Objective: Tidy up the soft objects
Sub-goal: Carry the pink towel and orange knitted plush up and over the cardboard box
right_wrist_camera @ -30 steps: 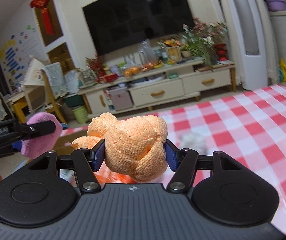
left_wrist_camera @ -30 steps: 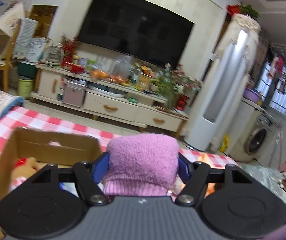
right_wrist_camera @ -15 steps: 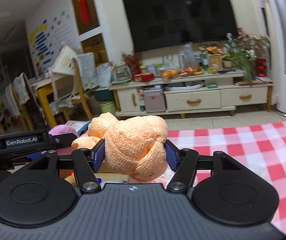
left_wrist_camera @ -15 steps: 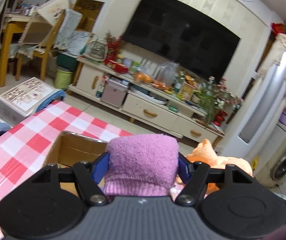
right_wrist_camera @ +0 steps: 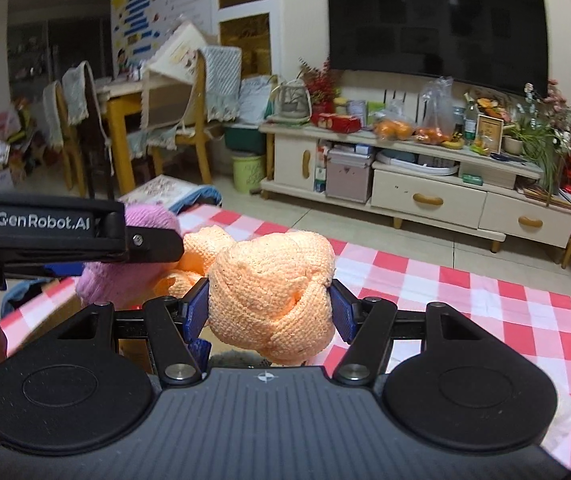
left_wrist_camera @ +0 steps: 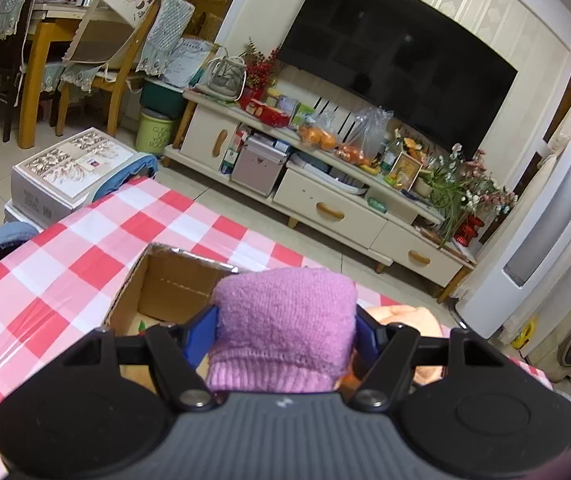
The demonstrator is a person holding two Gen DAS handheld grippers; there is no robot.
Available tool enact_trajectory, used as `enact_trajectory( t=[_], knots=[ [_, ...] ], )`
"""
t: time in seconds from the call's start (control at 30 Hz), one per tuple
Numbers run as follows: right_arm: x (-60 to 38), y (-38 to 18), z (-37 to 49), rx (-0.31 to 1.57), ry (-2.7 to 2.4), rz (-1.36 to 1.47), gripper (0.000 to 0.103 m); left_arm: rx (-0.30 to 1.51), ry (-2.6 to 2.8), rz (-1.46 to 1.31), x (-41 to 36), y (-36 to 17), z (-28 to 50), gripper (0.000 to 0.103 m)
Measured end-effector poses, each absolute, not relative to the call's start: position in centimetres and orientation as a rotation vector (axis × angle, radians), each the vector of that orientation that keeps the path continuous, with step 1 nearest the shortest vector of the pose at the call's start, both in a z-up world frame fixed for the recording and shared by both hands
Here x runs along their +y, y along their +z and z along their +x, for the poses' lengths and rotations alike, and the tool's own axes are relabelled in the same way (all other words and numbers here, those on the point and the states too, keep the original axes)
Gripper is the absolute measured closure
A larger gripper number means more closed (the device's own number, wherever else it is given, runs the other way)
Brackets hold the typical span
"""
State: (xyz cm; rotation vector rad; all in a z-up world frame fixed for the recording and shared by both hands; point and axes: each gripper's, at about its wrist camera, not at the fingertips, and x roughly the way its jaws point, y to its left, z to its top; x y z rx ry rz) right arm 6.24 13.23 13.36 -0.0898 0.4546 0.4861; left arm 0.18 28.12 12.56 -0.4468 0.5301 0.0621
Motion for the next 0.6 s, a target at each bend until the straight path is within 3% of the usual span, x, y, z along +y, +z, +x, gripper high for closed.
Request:
enact_trajectory(
  t=[0.4,0.6],
  knots=[
    [14.0,12.5,5.6,0.478,0.497,-0.158,0.021,0.579,0.085,-0.423,27.7,11.8,0.7,0.034],
    [14.0,12.6,5.4,0.477,0.498,-0.166,0.010,0.590,0.105,-0.420,27.6,11.7,0.8,0.033]
  ],
)
